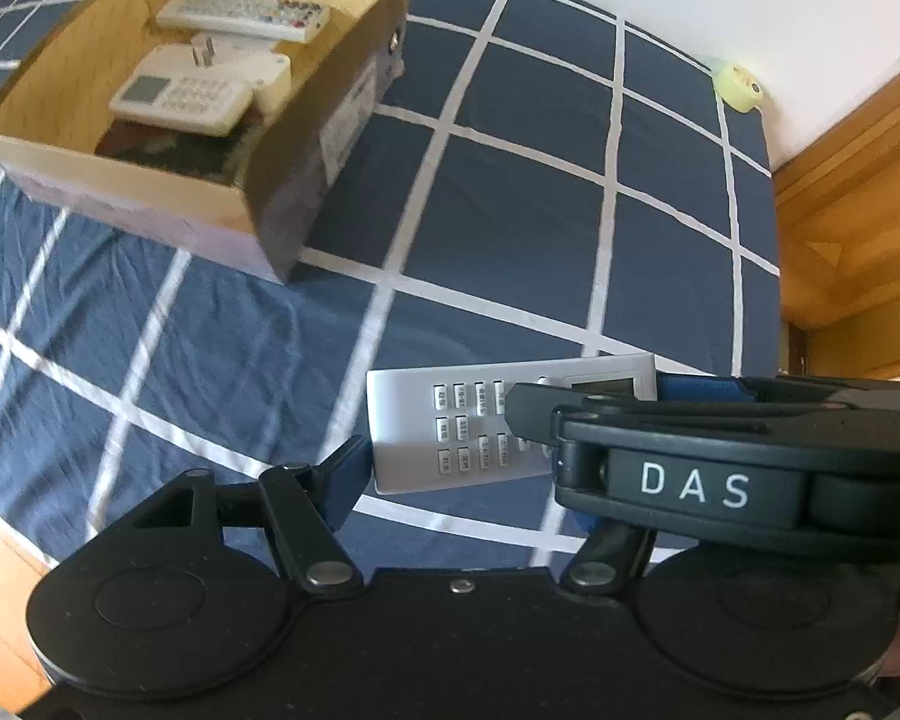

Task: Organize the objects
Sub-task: 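Lift the display remote with the right gripper and carry it over the box, then lower the display remote onto the stack in the box and open the right gripper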

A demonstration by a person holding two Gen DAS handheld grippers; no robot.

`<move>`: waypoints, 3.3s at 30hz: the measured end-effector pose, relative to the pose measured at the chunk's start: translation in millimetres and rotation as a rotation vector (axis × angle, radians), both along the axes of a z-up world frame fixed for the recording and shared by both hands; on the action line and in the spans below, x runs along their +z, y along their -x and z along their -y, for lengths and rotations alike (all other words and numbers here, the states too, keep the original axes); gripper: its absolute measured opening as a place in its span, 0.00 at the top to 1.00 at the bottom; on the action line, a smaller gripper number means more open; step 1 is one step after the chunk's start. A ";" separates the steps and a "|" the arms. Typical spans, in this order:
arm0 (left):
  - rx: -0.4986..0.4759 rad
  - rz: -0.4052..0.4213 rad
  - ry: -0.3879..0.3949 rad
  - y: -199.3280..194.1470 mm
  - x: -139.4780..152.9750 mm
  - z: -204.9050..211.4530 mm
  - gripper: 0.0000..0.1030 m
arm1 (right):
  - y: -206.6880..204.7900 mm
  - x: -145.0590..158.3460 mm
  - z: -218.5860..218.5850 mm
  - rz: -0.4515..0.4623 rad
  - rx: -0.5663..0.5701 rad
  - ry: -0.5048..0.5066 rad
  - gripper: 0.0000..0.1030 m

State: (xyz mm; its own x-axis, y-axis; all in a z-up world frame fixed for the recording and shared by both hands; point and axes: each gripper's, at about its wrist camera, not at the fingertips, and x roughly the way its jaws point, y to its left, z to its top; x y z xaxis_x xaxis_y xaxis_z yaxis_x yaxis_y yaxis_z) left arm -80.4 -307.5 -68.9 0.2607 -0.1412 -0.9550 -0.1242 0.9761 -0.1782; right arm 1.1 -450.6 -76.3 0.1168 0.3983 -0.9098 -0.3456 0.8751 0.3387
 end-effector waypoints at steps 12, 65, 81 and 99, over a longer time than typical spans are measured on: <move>-0.031 0.025 -0.015 -15.4 14.0 -44.0 0.37 | -2.3 14.2 -47.7 0.028 -0.035 -0.020 0.33; -0.362 0.046 -0.030 -170.5 30.2 -228.7 0.37 | -96.7 22.2 -248.2 0.059 -0.374 -0.047 0.33; -0.392 -0.075 -0.021 -238.1 -28.6 -236.7 0.37 | -161.3 -38.6 -262.3 -0.058 -0.392 -0.022 0.33; -0.391 -0.140 0.003 -260.2 -55.6 -245.4 0.37 | -180.6 -65.5 -273.0 -0.123 -0.386 0.009 0.33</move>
State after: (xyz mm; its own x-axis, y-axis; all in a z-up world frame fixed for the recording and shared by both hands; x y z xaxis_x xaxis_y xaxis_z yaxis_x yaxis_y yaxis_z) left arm 179.8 -62.1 -124.5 0.0541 -0.2063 -0.9770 0.2323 0.9542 -0.1887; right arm 181.8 -177.5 -141.8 0.1461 0.3379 -0.9298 0.0521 0.9359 0.3484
